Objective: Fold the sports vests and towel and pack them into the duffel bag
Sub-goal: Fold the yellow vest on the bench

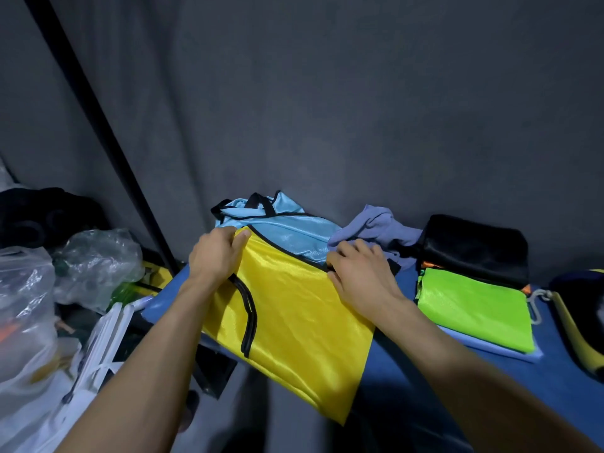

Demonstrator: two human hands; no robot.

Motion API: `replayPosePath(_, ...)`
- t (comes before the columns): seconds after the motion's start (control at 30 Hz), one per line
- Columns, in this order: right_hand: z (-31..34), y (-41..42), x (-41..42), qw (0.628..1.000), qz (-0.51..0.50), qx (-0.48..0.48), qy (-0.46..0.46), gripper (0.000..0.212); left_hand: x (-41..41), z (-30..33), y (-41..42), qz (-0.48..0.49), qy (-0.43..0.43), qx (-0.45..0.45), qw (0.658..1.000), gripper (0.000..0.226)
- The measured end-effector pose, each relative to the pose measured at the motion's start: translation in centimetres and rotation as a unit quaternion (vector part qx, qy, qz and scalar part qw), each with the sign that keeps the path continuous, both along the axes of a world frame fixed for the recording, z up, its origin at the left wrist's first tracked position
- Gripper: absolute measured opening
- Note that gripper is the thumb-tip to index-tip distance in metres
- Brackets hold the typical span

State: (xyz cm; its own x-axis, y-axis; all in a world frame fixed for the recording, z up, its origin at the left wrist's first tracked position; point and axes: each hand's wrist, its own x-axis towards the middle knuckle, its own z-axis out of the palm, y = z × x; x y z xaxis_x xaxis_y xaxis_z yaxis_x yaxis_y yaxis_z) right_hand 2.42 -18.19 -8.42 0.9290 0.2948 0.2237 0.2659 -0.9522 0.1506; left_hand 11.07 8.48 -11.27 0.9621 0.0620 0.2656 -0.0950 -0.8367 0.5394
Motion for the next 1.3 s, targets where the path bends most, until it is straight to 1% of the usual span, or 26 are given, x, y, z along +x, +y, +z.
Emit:
replayPosePath(0.07,-0.2,0.1,-0.9,0.998,-0.003,0.005,-0.057,0.023,-0.1,-0.5,0.0,0.012,0.01,0.025,1.0,0.049)
replayPosePath(0.1,-0.4,0.1,-1.5,0.996,0.001,0.024,-0.082,0.022,-0.1,-0.5,0.0,0.02,0.013,0.037,0.999,0.045)
replayPosePath(0.17,-0.3,-0.3,-3.4,0.992,-0.011,0.086,-0.094,0.011,-0.3,-0.1,-0.2,0.032,0.007,0.092,0.995,0.037)
replayPosePath(0.2,-0.1,-0.6,-4.5,0.986,-0.038,0.135,-0.088,0.008,-0.5,0.6,-0.6,0.027,0.001,0.119,0.993,0.041)
replayPosePath(0.23,-0.3,-1.2,-5.4,0.977,-0.077,0.184,-0.071,0.011,-1.0,1.3,-1.1,0.012,-0.011,0.123,0.992,0.044)
replayPosePath(0.3,-1.0,-2.3,-7.4,0.947,-0.143,0.288,-0.003,0.02,-2.9,3.2,-2.6,-0.066,-0.034,0.09,0.993,0.039)
replayPosePath(0.33,-1.4,-2.7,-8.2,0.92,-0.173,0.351,0.034,0.021,-4.2,3.8,-3.5,-0.13,-0.034,0.075,0.988,0.037)
replayPosePath(0.37,-1.9,-2.9,-9.0,0.876,-0.207,0.431,0.069,0.019,-5.9,3.9,-4.3,-0.198,-0.019,0.073,0.977,0.039)
replayPosePath(0.4,-2.3,-2.8,-9.7,0.813,-0.234,0.525,0.097,0.016,-7.7,3.8,-5.0,-0.258,0.012,0.086,0.962,0.046)
replayPosePath(0.43,-2.5,-2.7,-10.2,0.737,-0.258,0.613,0.115,0.018,-9.2,3.5,-5.6,-0.304,0.055,0.118,0.944,0.056)
replayPosePath(0.47,-2.6,-2.5,-10.6,0.668,-0.273,0.68,0.128,0.022,-10.1,3.0,-5.9,-0.335,0.103,0.163,0.922,0.067)
replayPosePath(0.5,-2.8,-2.3,-10.9,0.623,-0.28,0.716,0.141,0.026,-10.7,2.2,-6.1,-0.352,0.145,0.207,0.901,0.075)
replayPosePath(0.53,-2.9,-2.0,-11.1,0.6,-0.28,0.733,0.155,0.028,-11.0,1.3,-6.0,-0.357,0.169,0.241,0.887,0.08)
replayPosePath(0.57,-3.1,-1.6,-11.1,0.596,-0.28,0.734,0.164,0.03,-11.0,0.5,-5.8,-0.356,0.172,0.266,0.879,0.082)
replayPosePath(0.6,-3.2,-1.1,-11.0,0.603,-0.283,0.728,0.163,0.033,-10.9,-0.2,-5.6,-0.355,0.162,0.281,0.877,0.083)
replayPosePath(0.63,-3.4,-0.6,-10.8,0.627,-0.289,0.707,0.155,0.037,-11.0,-0.6,-5.4,-0.353,0.146,0.287,0.879,0.083)
replayPosePath(0.7,-3.5,0.1,-10.2,0.697,-0.304,0.636,0.133,0.047,-11.2,-1.2,-5.0,-0.346,0.115,0.287,0.886,0.081)
replayPosePath(0.73,-3.3,0.4,-9.9,0.718,-0.316,0.608,0.122,0.048,-11.4,-1.3,-4.8,-0.344,0.107,0.287,0.888,0.08)
replayPosePath(0.77,-3.1,0.6,-9.9,0.727,-0.326,0.593,0.112,0.048,-11.6,-1.3,-4.8,-0.341,0.104,0.286,0.889,0.08)
replayPosePath(0.8,-3.0,0.7,-10.0,0.73,-0.331,0.59,0.101,0.046,-11.9,-1.2,-4.8,-0.339,0.105,0.285,0.89,0.079)
replayPosePath(0.97,-2.9,-0.6,-12.4,0.718,-0.34,0.607,0.034,0.043,-15.6,-0.2,-7.0,-0.349,0.132,0.263,0.89,0.079)
replayPosePath(1.03,-3.0,-1.7,-13.3,0.709,-0.352,0.611,0.016,0.043,-16.5,0.2,-8.2,-0.343,0.119,0.265,0.893,0.075)
replayPosePath(1.17,-3.3,-2.3,-14.1,0.696,-0.368,0.615,0.041,0.046,-15.5,0.5,-9.4,-0.294,0.044,0.296,0.908,0.073)
replayPosePath(1.3,-3.1,-2.1,-14.2,0.701,-0.367,0.608,0.056,0.049,-14.5,-0.4,-9.8,-0.275,0.067,0.309,0.908,0.072)
